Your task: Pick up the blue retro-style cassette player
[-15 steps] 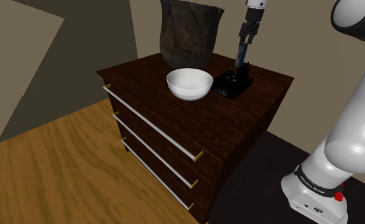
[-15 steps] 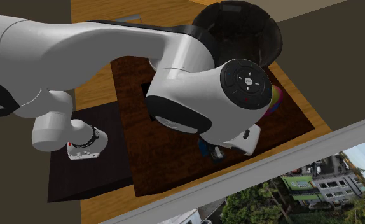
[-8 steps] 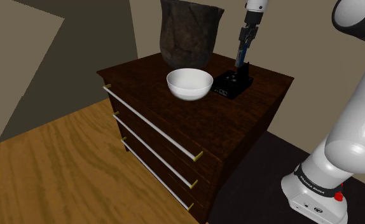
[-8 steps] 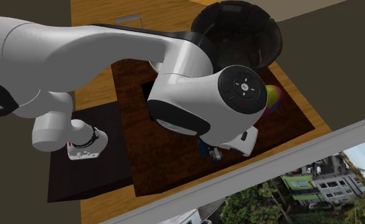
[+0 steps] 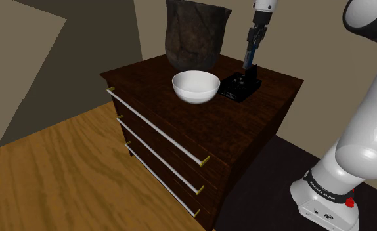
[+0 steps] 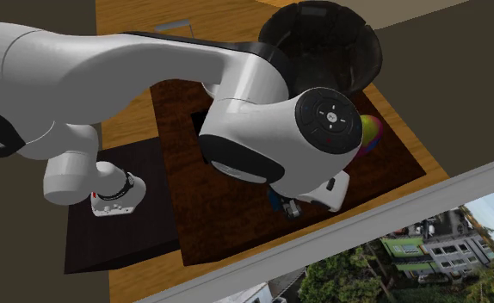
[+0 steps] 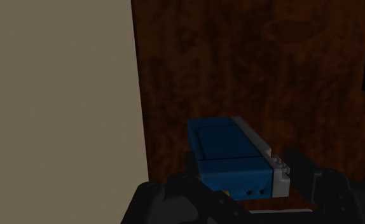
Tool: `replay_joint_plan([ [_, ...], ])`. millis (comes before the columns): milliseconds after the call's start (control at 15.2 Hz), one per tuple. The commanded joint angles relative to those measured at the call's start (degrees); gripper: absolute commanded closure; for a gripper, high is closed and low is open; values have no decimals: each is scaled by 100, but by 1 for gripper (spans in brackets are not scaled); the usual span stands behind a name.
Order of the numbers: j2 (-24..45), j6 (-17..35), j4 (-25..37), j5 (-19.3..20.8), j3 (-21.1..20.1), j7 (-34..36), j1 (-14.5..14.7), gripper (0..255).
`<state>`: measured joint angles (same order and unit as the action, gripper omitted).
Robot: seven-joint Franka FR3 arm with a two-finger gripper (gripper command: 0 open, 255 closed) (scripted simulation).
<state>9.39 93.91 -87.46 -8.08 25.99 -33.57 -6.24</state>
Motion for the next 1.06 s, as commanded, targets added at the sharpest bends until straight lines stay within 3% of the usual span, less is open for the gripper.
replay_joint_plan([
  [0,28,-130,154,-12,1,9,-8,255],
  [990,410,-1315,1683,-191,45,3,-193,255],
])
